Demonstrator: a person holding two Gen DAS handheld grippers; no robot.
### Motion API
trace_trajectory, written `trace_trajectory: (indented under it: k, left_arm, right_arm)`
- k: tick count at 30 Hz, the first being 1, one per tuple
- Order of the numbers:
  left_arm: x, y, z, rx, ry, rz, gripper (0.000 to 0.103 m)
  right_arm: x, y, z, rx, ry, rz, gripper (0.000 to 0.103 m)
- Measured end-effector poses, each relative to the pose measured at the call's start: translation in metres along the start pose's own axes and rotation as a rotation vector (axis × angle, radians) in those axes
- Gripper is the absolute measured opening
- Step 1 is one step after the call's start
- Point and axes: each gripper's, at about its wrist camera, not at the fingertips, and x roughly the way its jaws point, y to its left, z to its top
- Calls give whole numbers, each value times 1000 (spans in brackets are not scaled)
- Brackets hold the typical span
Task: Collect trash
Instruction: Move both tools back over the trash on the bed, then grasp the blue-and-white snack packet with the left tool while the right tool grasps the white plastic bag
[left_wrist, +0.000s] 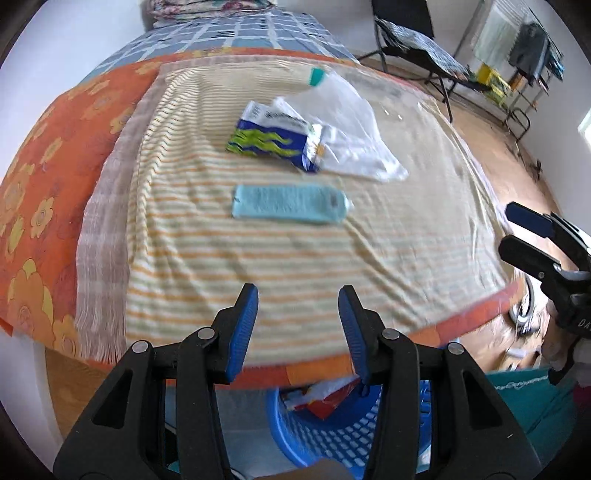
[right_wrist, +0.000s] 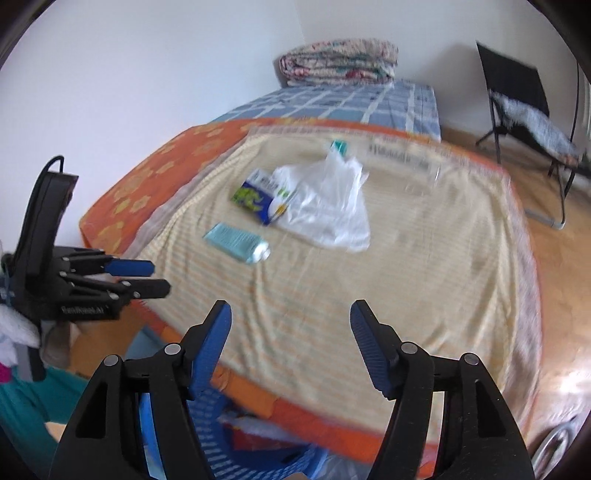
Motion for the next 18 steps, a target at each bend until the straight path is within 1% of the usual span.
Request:
trace_trajectory:
  k: [3,6,11,13,14,15,18]
  left_arm:
    - [5,8,17,-30,-6,-6,46]
    - [13,17,36,-67,-1,-27,46]
    - [26,30,63,-152,7,-61,46]
    - [33,33,75,-179,15,-74,53]
    - [36,34,80,-190,15,-77,62]
    - [40,35,86,-206,9,-83,65]
    - [54,38,99,-248,23,-99,65]
  right_arm:
    - [5,-9,18,-3,-18,-8,66]
    - [13,-19,38,28,-22,16,67]
    - [32,-28,63,67,22,63,67]
    - [41,-34,70,98,40,83,66]
    - [45,-37,72,118,49,93,66]
    - [50,-40,74,134,56,100,66]
    - [62,-49,79,172,71,113,66]
